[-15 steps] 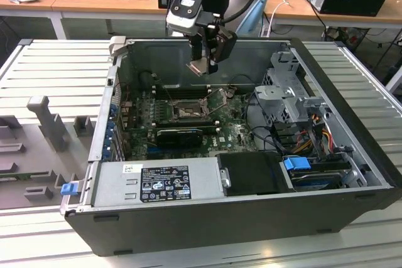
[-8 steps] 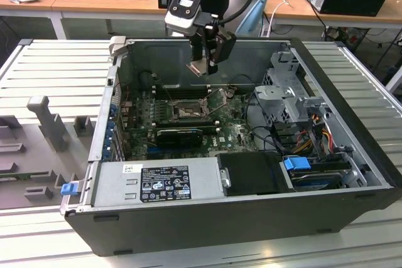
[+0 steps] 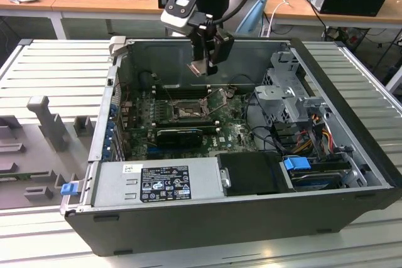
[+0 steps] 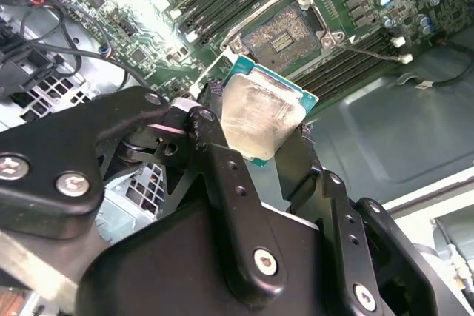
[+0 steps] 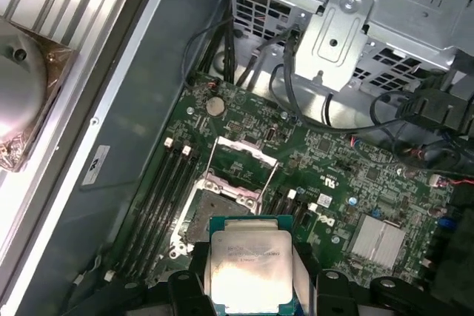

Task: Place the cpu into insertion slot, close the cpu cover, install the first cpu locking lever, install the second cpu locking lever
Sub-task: 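Place the cpu into insertion slot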

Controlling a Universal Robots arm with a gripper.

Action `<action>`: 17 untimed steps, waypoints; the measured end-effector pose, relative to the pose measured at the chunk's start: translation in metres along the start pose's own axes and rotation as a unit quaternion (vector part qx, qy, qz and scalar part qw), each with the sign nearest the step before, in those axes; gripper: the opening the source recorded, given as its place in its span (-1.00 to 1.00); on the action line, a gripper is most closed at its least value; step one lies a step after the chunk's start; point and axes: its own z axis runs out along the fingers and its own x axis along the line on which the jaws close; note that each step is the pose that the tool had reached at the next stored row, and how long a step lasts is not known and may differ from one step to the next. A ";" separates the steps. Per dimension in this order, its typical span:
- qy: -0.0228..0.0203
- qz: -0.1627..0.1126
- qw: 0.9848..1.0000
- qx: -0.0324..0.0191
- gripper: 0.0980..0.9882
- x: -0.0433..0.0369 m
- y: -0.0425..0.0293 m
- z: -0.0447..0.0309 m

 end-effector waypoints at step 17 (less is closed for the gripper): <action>-0.009 0.101 0.995 -0.002 -0.03 0.0000 -0.0003 0.0041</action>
